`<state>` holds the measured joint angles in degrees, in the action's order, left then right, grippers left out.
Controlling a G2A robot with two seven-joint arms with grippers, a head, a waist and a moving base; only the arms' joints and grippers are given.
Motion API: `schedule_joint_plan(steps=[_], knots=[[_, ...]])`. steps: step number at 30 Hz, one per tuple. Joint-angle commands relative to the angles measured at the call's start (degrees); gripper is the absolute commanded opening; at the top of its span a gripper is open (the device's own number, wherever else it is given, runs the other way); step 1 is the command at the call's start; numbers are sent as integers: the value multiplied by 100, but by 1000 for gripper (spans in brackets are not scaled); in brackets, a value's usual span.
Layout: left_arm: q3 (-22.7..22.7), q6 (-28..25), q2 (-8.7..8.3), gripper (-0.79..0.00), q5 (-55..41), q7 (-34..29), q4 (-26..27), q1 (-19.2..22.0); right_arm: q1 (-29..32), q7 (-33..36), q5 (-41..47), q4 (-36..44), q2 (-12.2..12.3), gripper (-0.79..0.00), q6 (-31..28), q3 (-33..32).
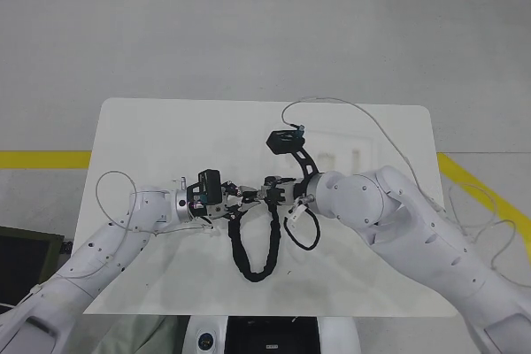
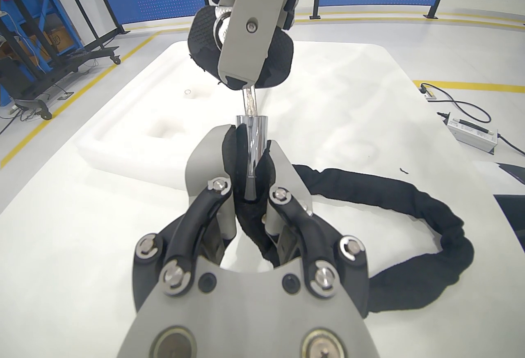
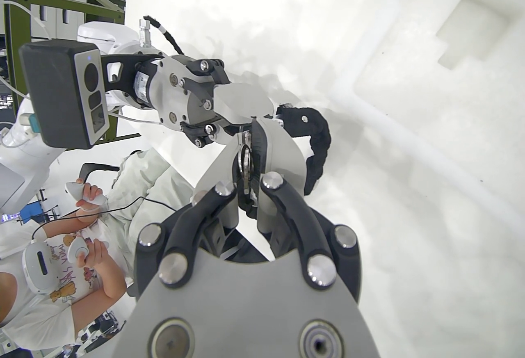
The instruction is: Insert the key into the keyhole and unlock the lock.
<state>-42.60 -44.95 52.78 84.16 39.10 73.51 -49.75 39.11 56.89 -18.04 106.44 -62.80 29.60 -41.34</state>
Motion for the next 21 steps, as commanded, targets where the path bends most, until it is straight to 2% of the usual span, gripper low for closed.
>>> schedule_joint_plan(steps=[1,5,8,9,11,21], knots=[[0,0,0,-785,0,0,0,0,-5,13,-24,-4,-12,-785,24,6],[0,0,0,-785,0,0,0,0,23,34,-34,-13,-29,-773,54,-11],[0,0,0,-785,0,0,0,0,61,44,-34,-3,-32,-634,59,-57],[0,0,0,-785,0,0,0,0,75,43,-31,6,-32,-563,58,-81],[0,0,0,-785,0,0,0,0,112,40,-3,26,-31,-493,45,-131],[0,0,0,-785,0,0,0,0,307,142,92,210,31,-468,-8,-549]])
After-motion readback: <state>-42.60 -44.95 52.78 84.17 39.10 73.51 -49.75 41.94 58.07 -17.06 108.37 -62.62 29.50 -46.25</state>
